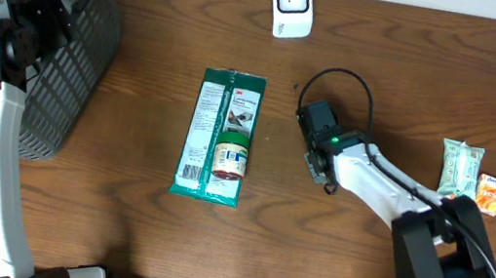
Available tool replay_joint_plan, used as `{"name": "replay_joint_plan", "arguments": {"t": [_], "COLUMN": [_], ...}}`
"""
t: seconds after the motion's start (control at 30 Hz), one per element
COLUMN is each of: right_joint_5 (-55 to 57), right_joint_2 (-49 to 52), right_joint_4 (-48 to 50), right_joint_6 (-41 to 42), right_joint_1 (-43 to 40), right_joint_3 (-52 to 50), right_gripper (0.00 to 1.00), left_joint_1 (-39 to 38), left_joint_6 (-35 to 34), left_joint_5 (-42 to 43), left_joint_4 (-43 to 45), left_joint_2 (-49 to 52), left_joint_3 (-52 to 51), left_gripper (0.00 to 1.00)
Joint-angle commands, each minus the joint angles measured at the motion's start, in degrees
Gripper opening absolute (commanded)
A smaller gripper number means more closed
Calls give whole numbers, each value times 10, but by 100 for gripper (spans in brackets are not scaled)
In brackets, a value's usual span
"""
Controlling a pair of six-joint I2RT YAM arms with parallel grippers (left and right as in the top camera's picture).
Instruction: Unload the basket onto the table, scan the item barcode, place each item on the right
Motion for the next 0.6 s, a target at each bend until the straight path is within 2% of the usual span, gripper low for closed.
{"name": "replay_joint_plan", "arguments": {"t": [0.0, 0.03, 0.13, 0.17, 0.2, 0.27, 0.33, 0.53, 0.57], "right_joint_5": [-25, -38, -95, -107, -110, -110, -115, -211, -219], "right_joint_2": [16, 16, 14, 13, 12, 8, -2, -81, -95], "right_joint_4": [14, 17, 23, 22, 20, 14, 4, -31, -35], "right_joint_6": [6, 6, 5, 5, 6, 5, 5, 6, 6], "right_joint_1": [6, 6, 2, -1, -5, -13, -21, -47, -52], "right_joint_3": [8, 8, 8, 8, 8, 8, 10, 38, 38], "right_gripper": [1, 6, 34, 52, 59, 64, 65, 67, 70], "left_joint_1": [3, 3, 3, 3, 3, 3, 3, 3, 3], "left_joint_6": [5, 5, 5, 5, 5, 5, 5, 5, 5], "left_joint_5": [-7, -7, -7, -7, -7, -7, -7, -7, -7], "left_joint_4": [0, 0, 0, 0, 0, 0, 0, 0, 0], "left_joint_2": [0, 0, 0, 0, 0, 0, 0, 0, 0], "left_joint_3": [3, 3, 3, 3, 3, 3, 3, 3, 3], "left_gripper": [93, 93, 93, 92, 93, 92, 92, 92, 92]}}
